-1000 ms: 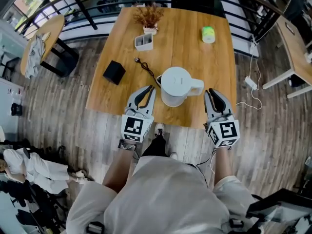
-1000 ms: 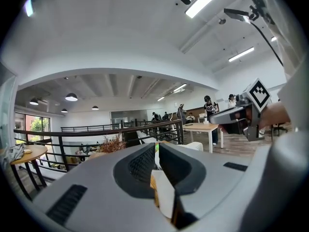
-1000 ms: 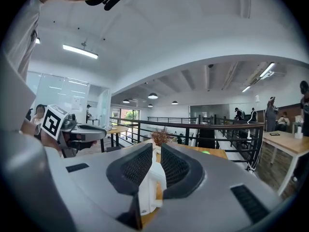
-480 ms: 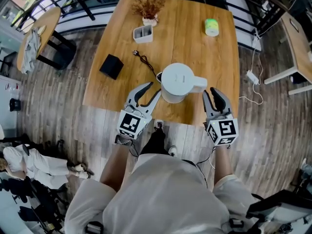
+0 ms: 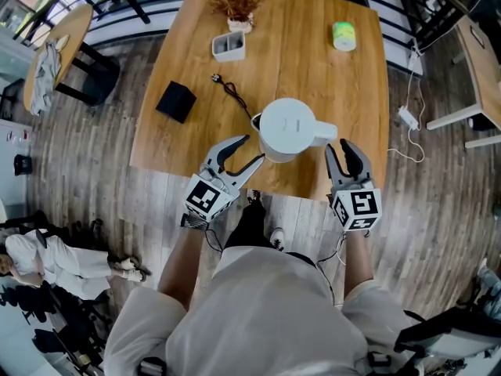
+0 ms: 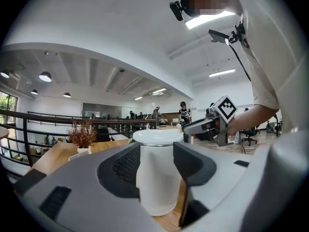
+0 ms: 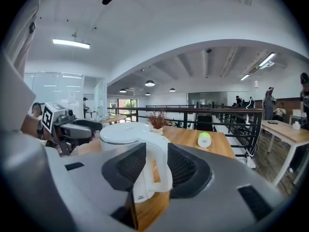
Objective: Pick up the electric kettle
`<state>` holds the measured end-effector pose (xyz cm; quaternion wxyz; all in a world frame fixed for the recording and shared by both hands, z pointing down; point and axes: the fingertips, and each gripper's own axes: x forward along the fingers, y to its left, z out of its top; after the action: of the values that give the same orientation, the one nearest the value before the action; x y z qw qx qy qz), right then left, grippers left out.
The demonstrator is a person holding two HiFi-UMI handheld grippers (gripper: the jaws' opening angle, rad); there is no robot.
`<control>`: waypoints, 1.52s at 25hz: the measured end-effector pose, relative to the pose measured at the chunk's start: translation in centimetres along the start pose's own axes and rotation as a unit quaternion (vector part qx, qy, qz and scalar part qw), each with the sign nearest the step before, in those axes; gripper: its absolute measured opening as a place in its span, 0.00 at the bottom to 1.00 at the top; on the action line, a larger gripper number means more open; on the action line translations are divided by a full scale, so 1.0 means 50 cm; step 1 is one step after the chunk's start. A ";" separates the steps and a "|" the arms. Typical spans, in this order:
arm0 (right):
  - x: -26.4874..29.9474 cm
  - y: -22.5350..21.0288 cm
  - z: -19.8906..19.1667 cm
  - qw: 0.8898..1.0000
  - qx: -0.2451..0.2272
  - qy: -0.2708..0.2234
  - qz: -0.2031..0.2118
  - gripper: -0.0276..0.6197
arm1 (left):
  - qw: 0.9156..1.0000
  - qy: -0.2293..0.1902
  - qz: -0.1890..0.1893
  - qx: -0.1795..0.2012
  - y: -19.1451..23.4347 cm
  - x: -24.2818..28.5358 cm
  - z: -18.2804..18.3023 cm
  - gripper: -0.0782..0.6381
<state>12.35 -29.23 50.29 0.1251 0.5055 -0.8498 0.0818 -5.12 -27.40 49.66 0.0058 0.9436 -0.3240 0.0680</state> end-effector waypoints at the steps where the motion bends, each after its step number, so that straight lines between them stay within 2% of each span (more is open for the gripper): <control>1: 0.003 0.000 -0.006 1.000 -0.001 0.002 0.000 0.23 | 1.000 0.002 -0.010 -0.002 -0.003 0.001 -0.004 0.40; 8: 0.019 -0.003 -0.046 1.000 0.008 0.014 -0.010 0.24 | 0.998 0.017 -0.057 -0.025 -0.011 0.009 -0.043 0.48; 16: 0.040 -0.019 -0.072 1.000 0.007 0.021 -0.019 0.25 | 0.993 0.032 -0.109 -0.037 0.000 0.030 -0.085 0.58; 19: 0.051 -0.024 -0.083 0.999 0.007 0.024 -0.019 0.26 | 0.990 0.042 -0.128 -0.033 0.010 0.041 -0.100 0.59; 23: 0.060 -0.028 -0.096 1.000 0.010 0.022 -0.016 0.27 | 0.987 0.040 -0.150 -0.040 0.017 0.056 -0.110 0.61; 27: 0.069 -0.029 -0.104 1.000 0.014 0.022 -0.014 0.29 | 0.980 0.043 -0.188 -0.050 0.011 0.066 -0.117 0.66; 38: 0.089 -0.039 -0.111 0.999 0.019 0.030 -0.018 0.30 | 0.970 0.024 -0.235 -0.066 0.025 0.096 -0.105 0.71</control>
<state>12.75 -32.44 56.97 0.1426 0.5206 -0.8345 0.1104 -2.80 -31.02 55.44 0.0920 0.9888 -0.0972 0.0654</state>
